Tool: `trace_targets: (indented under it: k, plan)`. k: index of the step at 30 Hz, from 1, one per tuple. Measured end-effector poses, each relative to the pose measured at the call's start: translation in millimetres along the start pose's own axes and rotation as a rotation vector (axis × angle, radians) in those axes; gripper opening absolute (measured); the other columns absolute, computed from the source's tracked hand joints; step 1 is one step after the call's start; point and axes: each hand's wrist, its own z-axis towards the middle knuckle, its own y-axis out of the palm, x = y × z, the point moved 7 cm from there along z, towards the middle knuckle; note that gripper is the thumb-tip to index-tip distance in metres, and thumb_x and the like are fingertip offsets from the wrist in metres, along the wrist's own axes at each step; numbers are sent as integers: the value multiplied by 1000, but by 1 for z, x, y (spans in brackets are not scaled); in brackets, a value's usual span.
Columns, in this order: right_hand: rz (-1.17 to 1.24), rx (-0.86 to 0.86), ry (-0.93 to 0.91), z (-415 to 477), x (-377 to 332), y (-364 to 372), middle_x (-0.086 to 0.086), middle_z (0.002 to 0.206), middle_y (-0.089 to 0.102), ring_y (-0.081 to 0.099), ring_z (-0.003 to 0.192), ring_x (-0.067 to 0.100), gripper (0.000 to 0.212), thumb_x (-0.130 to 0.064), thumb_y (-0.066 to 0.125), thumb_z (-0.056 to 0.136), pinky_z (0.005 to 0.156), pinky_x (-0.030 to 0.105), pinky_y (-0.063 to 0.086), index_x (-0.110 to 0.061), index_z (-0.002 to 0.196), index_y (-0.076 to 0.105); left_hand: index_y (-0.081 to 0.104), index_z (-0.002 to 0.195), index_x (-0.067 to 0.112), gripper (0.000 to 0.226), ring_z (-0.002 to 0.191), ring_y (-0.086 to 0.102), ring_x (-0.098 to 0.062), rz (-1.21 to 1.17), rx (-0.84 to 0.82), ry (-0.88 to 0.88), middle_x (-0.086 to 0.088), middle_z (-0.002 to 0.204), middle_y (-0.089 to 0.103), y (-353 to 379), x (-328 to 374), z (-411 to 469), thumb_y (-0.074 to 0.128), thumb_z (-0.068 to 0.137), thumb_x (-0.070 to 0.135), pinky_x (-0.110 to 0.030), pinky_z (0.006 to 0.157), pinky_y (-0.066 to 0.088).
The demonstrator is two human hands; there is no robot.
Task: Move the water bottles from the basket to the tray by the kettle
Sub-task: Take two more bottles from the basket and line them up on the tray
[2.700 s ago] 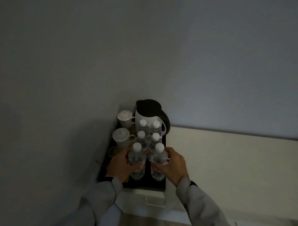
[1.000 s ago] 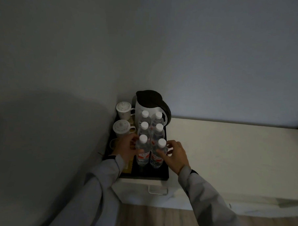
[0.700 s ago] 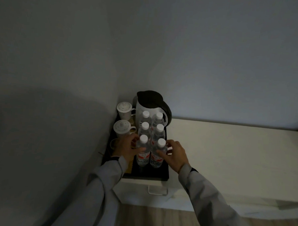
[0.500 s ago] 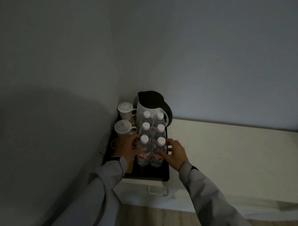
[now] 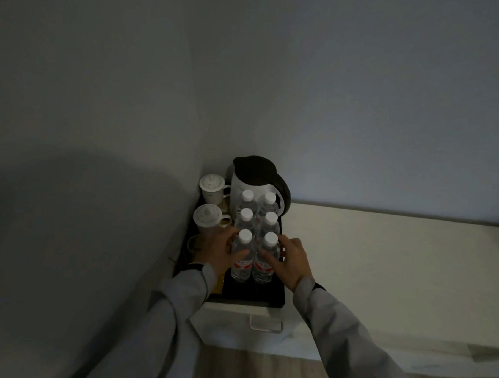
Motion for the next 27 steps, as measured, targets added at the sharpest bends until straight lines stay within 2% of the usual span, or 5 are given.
trace_targets:
  k: [8,12,15,22,27]
  plan:
    - [38,102,24,-11,-6,0,9,110,51,60,102,31,45,-48,69,84,86,32,50,-27,123,59,56,103,35,40,90,48,6,48,112,20,10,100,59,1,1,-2,80,71,36,-7,76,35]
    - [51,130,-19,-12,-10,-3,3,110,47,62,100,29,43,-44,70,85,86,33,52,-26,123,62,61,106,25,40,97,58,-14,30,105,10,0,105,64,1,-2,-1,82,72,32,-31,83,47]
    - [73,151,-29,-15,-10,-4,0,110,44,62,98,27,41,-42,71,85,86,35,54,-25,122,63,61,107,23,41,101,58,-18,18,108,11,-2,108,64,1,0,-2,82,73,29,-35,85,48]
    - [40,8,-63,-2,-10,-5,13,113,58,53,111,27,46,-40,71,86,93,37,50,-22,126,59,60,111,18,44,102,57,-22,28,98,-6,-10,110,62,3,2,-1,80,74,31,-38,87,48]
    - [10,-22,-103,0,-11,-1,14,107,65,52,109,29,40,-37,68,89,79,25,37,-18,123,61,60,118,15,47,107,55,-20,-14,78,23,-7,115,62,0,3,-2,80,77,23,-37,89,46]
